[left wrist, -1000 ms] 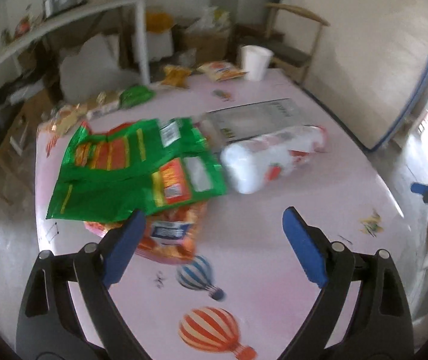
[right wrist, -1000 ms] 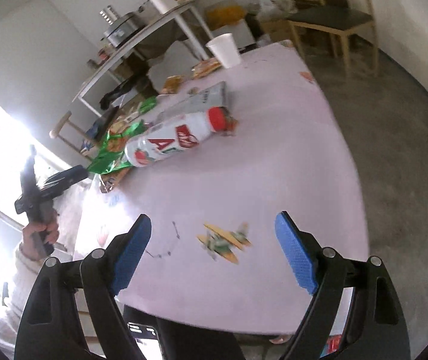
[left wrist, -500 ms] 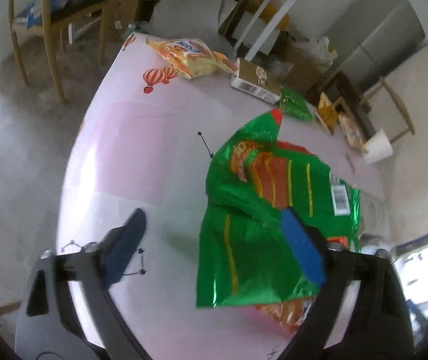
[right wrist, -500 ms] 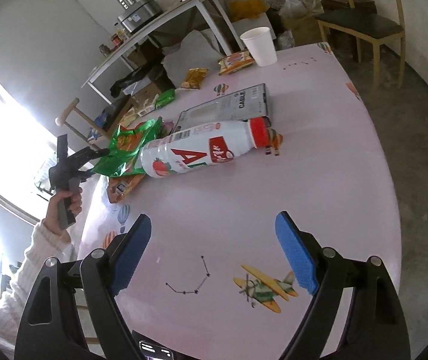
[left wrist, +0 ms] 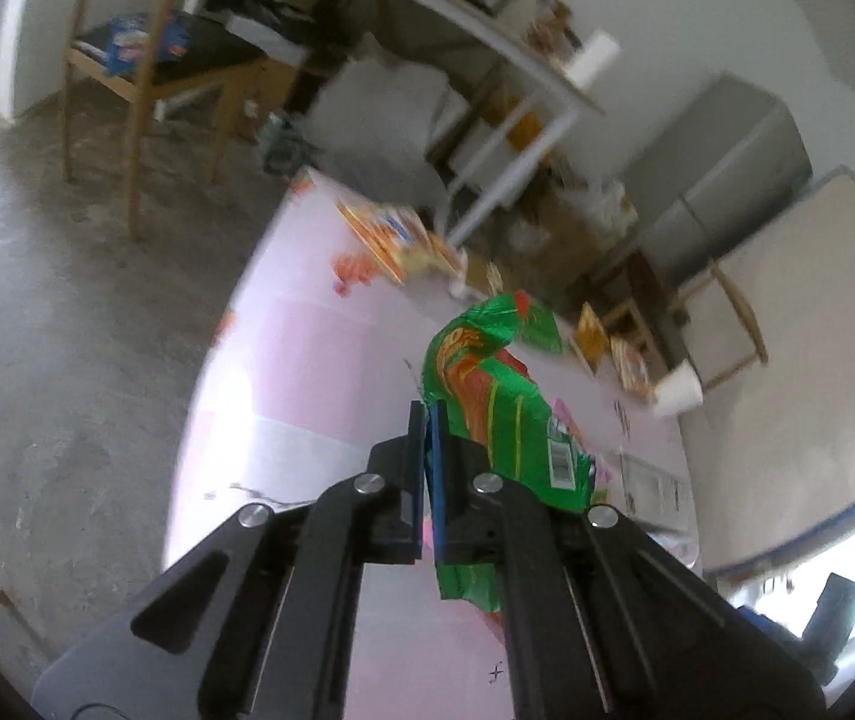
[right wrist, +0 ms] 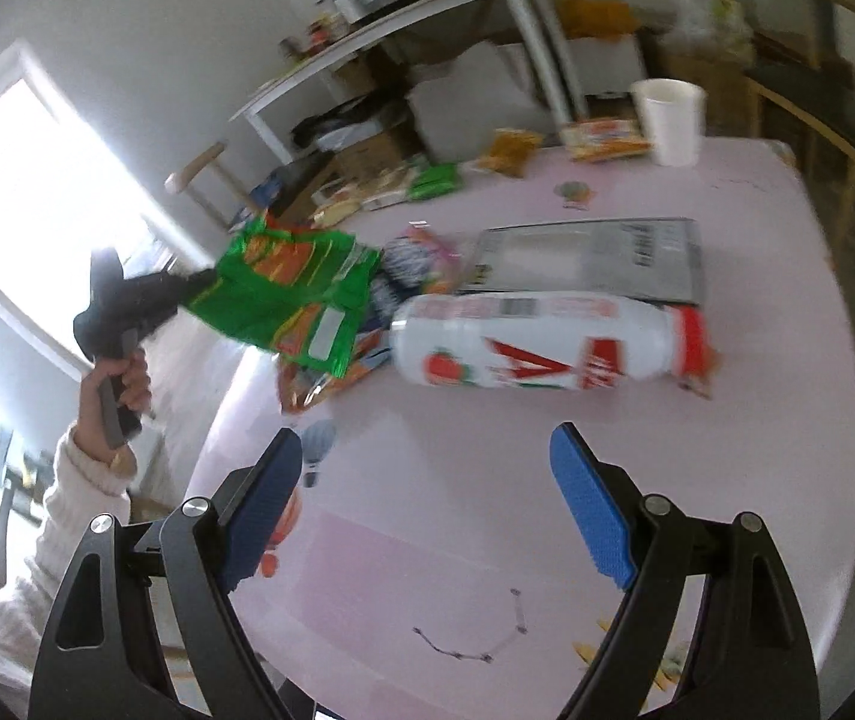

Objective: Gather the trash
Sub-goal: 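Grasp the green chip bag with the left gripper while the right gripper reaches the large chip bag, then grasp the large orange chip bag with the right gripper while the left gripper holds the green bag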

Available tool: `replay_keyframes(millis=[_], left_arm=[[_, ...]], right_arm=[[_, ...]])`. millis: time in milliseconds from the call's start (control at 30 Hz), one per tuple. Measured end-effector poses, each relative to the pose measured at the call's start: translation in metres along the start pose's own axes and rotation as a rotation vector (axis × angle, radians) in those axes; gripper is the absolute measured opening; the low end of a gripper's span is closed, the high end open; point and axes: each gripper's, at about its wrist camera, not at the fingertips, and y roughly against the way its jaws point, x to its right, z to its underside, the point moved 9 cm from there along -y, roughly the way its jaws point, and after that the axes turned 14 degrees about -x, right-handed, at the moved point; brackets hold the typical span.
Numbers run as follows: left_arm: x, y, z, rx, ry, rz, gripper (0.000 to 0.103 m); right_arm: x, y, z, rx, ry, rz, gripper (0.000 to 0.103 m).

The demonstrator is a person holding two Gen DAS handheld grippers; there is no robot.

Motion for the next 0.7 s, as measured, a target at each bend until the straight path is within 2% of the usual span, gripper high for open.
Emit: replay_keyframes(millis=[133,233,300,333,433,533,600,667,700], left_arm=[[-0.029,0.040,-0.001,0.091,0.070,-0.043,0.000],[-0.056,0.055,0.002,0.116,0.135,-0.076,0.000],[-0.075,0.056,0.008,0.118,0.187,-0.089,0.000],[-0.085,0.057,0.013,0.118,0.221,-0.092,0.000],[-0.110,0.058,0.028,0.118,0.294,-0.080,0.000],[-0.125,0.060,0.038,0.128,0.322,-0.080,0.000],[-0.132,0.061,0.040,0.132,0.337,-0.070,0.000],[-0.137,0.061,0.041,0.134,0.345,-0.061,0.000],[-0.139,0.061,0.040,0.137,0.346,-0.061,0.000]], right_arm=[[-0.057,-0.037,-0.011,-0.099,0.217,0.014,0.082],[-0.101,-0.068,-0.021,-0.163,0.398,0.016,0.082],[-0.125,-0.093,-0.034,-0.185,0.504,0.050,0.084],[-0.135,-0.111,-0.041,-0.210,0.533,0.066,0.087],[-0.148,-0.152,-0.047,-0.302,0.546,0.083,0.087],[-0.159,-0.192,-0.049,-0.300,0.670,0.250,0.087],[-0.162,-0.210,-0.049,-0.297,0.728,0.329,0.087],[-0.155,-0.231,-0.048,-0.335,0.722,0.369,0.089],[-0.154,-0.233,-0.050,-0.326,0.699,0.336,0.089]])
